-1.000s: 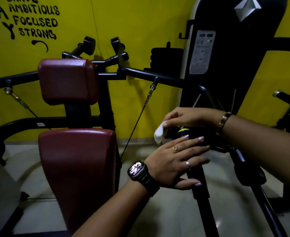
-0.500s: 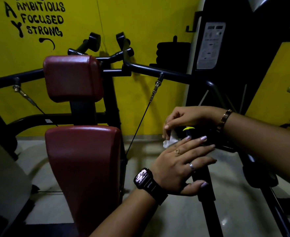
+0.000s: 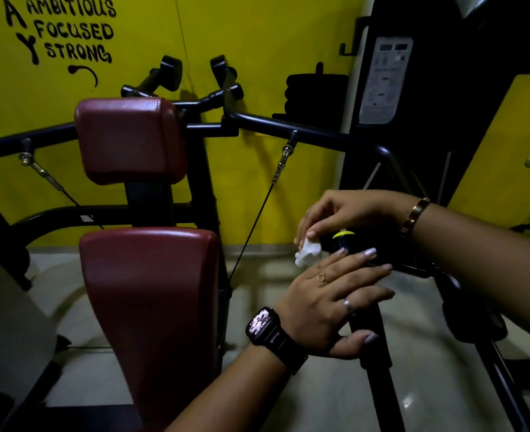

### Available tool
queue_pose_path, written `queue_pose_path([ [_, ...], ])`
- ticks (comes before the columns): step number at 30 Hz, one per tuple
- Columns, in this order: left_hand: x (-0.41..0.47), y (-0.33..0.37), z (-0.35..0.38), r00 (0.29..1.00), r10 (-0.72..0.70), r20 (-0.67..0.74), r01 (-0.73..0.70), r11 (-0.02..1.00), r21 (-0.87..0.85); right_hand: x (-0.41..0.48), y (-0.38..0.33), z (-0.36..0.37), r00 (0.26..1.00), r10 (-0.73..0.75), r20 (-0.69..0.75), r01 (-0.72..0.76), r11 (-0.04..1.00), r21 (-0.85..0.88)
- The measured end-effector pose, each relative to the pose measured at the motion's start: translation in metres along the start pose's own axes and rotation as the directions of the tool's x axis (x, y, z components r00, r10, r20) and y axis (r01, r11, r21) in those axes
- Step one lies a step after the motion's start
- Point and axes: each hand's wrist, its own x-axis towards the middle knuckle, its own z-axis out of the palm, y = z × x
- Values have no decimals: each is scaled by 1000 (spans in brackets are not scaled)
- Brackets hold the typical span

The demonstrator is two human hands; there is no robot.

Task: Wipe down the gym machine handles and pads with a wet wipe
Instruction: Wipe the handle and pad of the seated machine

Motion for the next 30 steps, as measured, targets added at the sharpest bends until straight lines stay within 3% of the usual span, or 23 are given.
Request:
queue_pose_path([
  [6, 0, -1, 1, 1000, 11, 4, -11, 1000, 0, -12, 13, -12, 976, 79, -201, -56, 992, 116],
  [10, 3, -9, -2, 996, 92, 19, -93, 994, 61, 5, 4, 4, 985, 131, -115, -124, 990, 65],
  [14, 4, -13, -5, 990, 129, 52, -133, 987, 85, 3, -2, 5, 999, 28, -39, -27, 999, 28],
  [17, 3, -10, -3, 994, 103, 46, -106, 992, 73, -11, 2, -4, 993, -45, -110, 57, 993, 103],
  [20, 2, -9, -2, 996, 86, 25, -87, 995, 53, -15, 7, -6, 975, 42, -220, 5, 977, 212],
  [25, 1, -7, -2, 997, 73, 22, -74, 997, 36, 3, -1, 11, 986, 133, -96, -133, 991, -1],
  [28, 2, -6, -3, 998, 59, 36, -61, 998, 36, 0, -6, 11, 996, 72, -49, -75, 996, -58],
  [30, 3, -6, -5, 997, 57, 42, -59, 998, 38, -8, -4, 6, 997, 18, -69, -18, 1000, -9],
])
